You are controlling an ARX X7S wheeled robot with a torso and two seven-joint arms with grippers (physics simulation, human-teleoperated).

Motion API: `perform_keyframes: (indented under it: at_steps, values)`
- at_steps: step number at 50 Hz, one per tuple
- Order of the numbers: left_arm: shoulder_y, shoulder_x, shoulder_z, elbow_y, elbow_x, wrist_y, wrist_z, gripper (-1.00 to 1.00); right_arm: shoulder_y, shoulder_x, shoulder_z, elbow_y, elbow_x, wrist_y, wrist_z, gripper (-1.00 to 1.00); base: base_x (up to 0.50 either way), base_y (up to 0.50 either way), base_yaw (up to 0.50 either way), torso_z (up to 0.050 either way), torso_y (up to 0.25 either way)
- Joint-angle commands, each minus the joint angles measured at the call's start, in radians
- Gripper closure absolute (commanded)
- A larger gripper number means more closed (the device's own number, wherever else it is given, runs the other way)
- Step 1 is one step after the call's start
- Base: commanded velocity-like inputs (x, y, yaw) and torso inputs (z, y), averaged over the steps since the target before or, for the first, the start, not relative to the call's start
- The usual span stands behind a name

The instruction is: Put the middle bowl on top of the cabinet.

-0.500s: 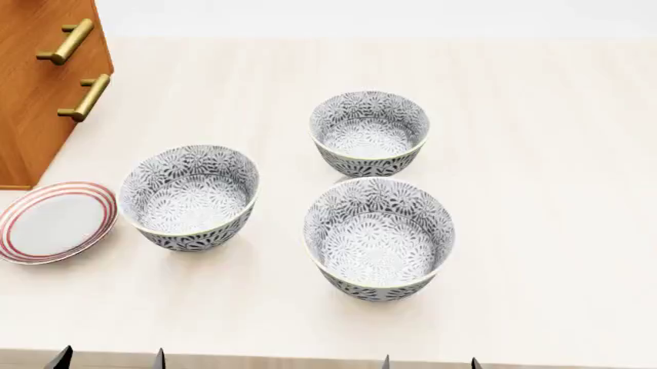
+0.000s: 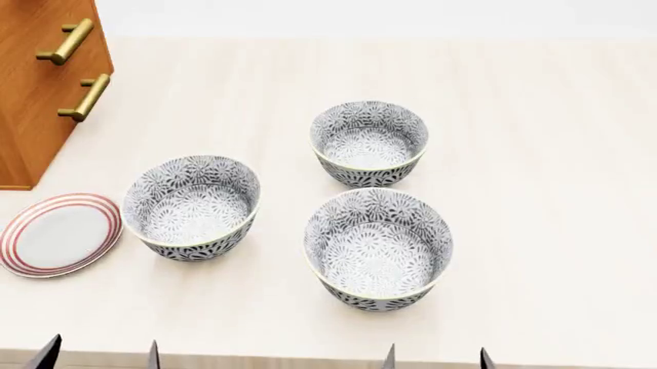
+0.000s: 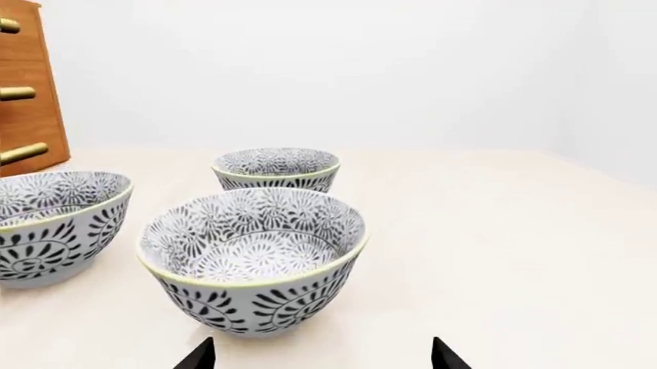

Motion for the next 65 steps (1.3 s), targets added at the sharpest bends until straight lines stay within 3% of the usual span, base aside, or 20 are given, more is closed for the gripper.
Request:
perform_keyframes:
  at_steps: [1, 12, 23, 32, 42, 49, 54, 58, 65]
  values:
    - [0.013, -0.023, 0.017, 0.059, -0.009, -0.021, -0.021, -1.0, -0.044, 0.032, 0.029, -0.16, 0.052, 0.042, 0.046, -1.0, 0.0, 0.0, 0.0, 0.0, 0.0]
    - [0.034, -0.045, 0.036, 0.123, -0.028, -0.031, -0.019, -1.0, -0.206, 0.082, 0.235, -0.528, 0.153, 0.06, 0.137, -1.0, 0.0, 0.0, 0.0, 0.0, 0.0]
    - [0.077, -0.066, 0.019, 0.329, -0.11, -0.052, -0.01, -1.0, -0.356, 0.082, 0.458, -0.688, 0.272, -0.061, 0.181, -1.0, 0.0, 0.0, 0.0, 0.0, 0.0]
    - [0.1, -0.072, 0.02, 0.43, -0.132, -0.059, -0.027, -1.0, -0.379, 0.085, 0.486, -0.711, 0.252, -0.088, 0.203, -1.0, 0.0, 0.04, 0.0, 0.0, 0.0]
    - [0.085, -0.086, -0.005, 0.445, -0.167, -0.08, -0.045, -1.0, -0.383, 0.087, 0.485, -0.705, 0.255, -0.104, 0.217, -1.0, 0.0, 0.5, 0.0, 0.0, 0.0]
    - [0.041, -0.098, 0.005, 0.485, -0.108, -0.105, -0.079, -1.0, -0.395, 0.086, 0.482, -0.711, 0.243, -0.11, 0.23, -1.0, 0.0, 0.39, 0.0, 0.0, 0.0]
    - [-0.045, -0.103, -0.042, 0.471, -0.144, -0.169, -0.102, -1.0, -0.417, 0.086, 0.483, -0.739, 0.22, -0.105, 0.243, -1.0, 0.0, 0.0, 0.0, 0.0, 0.0]
    - [-0.047, -0.118, -0.119, 0.543, -0.279, -0.249, -0.095, -1.0, -0.422, 0.09, 0.477, -0.756, 0.203, -0.095, 0.252, -1.0, 0.0, 0.14, 0.0, 0.0, 0.0]
    - [-0.053, -0.121, -0.144, 0.59, -0.279, -0.256, -0.13, -1.0, -0.44, 0.103, 0.487, -0.779, 0.199, -0.079, 0.262, -1.0, 0.0, 0.5, 0.0, 0.0, 0.0]
